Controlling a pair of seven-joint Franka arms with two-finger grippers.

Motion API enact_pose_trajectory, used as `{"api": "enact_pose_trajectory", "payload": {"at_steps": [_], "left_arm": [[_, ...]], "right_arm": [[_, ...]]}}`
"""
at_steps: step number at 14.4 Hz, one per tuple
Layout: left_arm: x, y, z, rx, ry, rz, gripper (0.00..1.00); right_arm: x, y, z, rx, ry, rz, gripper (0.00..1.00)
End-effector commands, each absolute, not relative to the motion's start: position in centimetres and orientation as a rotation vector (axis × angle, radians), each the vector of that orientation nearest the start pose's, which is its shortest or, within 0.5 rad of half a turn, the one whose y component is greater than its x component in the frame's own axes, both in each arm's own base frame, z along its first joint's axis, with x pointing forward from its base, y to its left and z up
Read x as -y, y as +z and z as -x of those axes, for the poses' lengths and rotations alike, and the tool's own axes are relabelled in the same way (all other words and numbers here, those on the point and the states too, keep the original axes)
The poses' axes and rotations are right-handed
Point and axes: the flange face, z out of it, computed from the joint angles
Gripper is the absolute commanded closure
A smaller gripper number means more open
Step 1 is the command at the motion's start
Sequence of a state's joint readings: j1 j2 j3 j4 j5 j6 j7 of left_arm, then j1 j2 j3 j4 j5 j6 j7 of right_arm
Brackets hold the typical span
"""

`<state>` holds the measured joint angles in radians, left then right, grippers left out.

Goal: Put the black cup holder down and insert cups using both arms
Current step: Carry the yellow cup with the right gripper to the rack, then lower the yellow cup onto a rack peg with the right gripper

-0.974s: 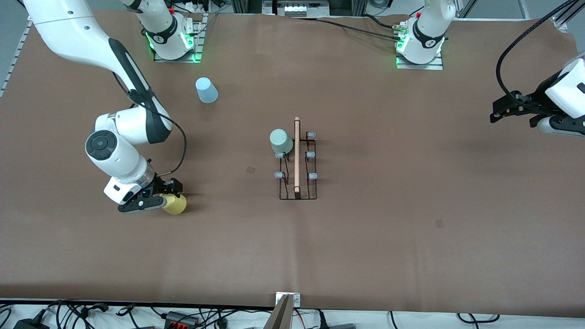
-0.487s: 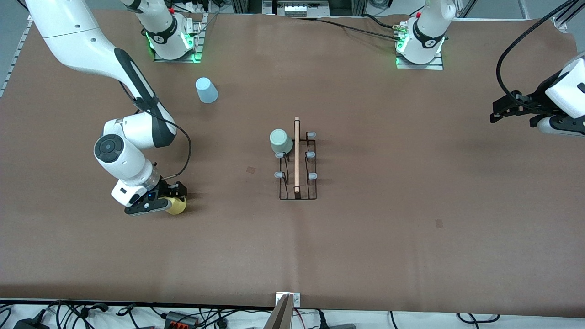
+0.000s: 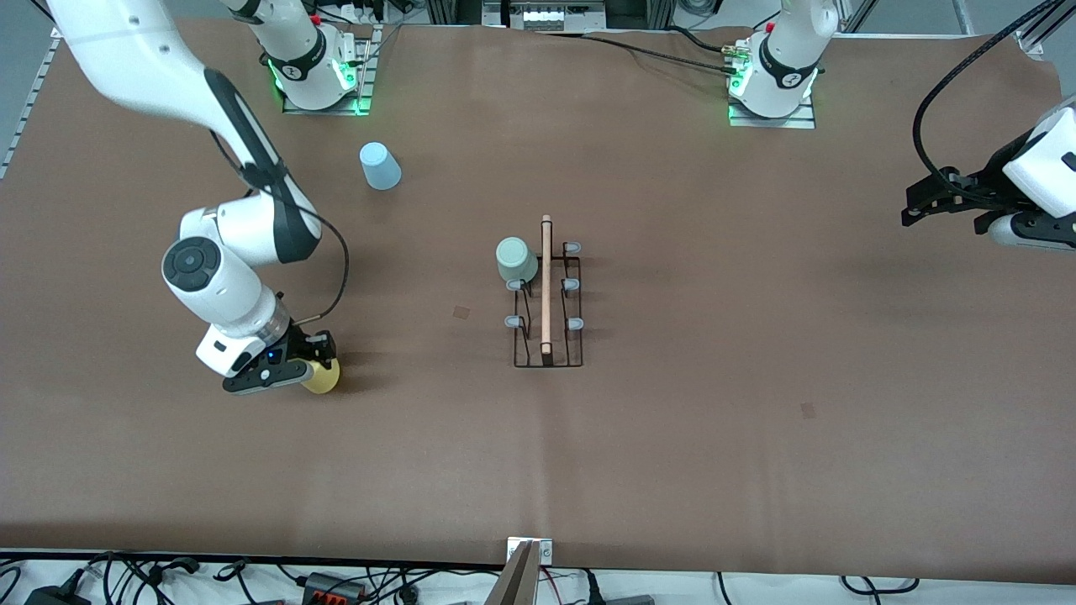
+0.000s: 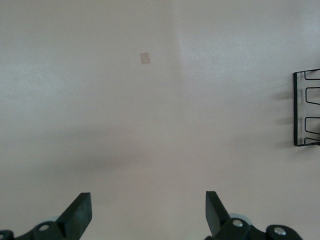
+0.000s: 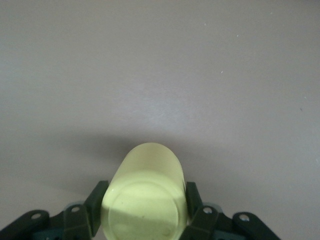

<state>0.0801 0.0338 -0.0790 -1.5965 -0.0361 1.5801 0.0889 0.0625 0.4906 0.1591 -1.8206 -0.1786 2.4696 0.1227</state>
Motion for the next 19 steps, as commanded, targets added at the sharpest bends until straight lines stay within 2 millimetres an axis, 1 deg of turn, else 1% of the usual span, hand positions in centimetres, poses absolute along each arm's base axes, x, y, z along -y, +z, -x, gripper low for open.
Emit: {"api": "enact_pose_trajectory", "payload": {"at_steps": [1, 2, 3, 4, 5, 6, 7, 8, 9, 10, 14, 16, 19], "left_arm": [[0.2, 60.0, -56.5, -0.130, 0.076, 3.156, 0.00], [0.2, 60.0, -56.5, -0.130, 0.076, 3.157, 0.00], [0.2, 60.0, -56.5, -0.130, 0.076, 3.157, 0.00], [0.2, 60.0, -56.5, -0.130, 0.076, 3.156, 0.00], [0.2, 60.0, -56.5, -0.130, 0.076, 3.157, 0.00], [0.2, 60.0, -56.5, -0.130, 0.076, 3.157, 0.00], [0.2, 60.0, -56.5, -0.130, 0.076, 3.157, 0.00], [0.2, 60.0, -56.5, -0.130, 0.076, 3.156, 0.00], [0.2, 60.0, -56.5, -0.130, 0.076, 3.157, 0.00], [0.2, 60.0, -56.5, -0.130, 0.076, 3.157, 0.00], [0.2, 59.9, -56.5, -0.130, 0.079, 3.157, 0.00], [0.2, 60.0, -56.5, -0.130, 0.076, 3.157, 0.00], [0.2, 60.0, -56.5, -0.130, 0.076, 3.157, 0.00]], "right_arm": [[-21.8, 33.5, -61.8, 0.079, -0.286, 3.134, 0.81], [-24.6, 34.0, -60.8, -0.099, -0.292, 3.106, 0.80], [-28.7, 34.4, -59.3, -0.282, -0.268, 3.044, 0.81], [-32.9, 35.0, -57.7, -0.380, -0.248, 2.991, 0.81], [-36.1, 36.1, -57.0, -0.458, -0.251, 2.941, 0.81], [-37.6, 36.9, -56.6, -0.536, -0.256, 2.905, 0.82], [-39.6, 36.7, -55.7, -0.576, -0.245, 2.891, 0.82], [-41.6, 37.1, -55.0, -0.582, -0.249, 2.872, 0.82], [-42.3, 37.6, -55.4, -0.582, -0.256, 2.856, 0.82], [-42.4, 37.8, -55.5, -0.582, -0.260, 2.851, 0.82], [-42.5, 37.6, -55.7, -0.577, -0.271, 2.846, 0.82], [-42.9, 37.0, -55.8, -0.569, -0.286, 2.825, 0.81], [-43.1, 35.0, -55.8, -0.538, -0.274, 2.848, 0.80]]}}
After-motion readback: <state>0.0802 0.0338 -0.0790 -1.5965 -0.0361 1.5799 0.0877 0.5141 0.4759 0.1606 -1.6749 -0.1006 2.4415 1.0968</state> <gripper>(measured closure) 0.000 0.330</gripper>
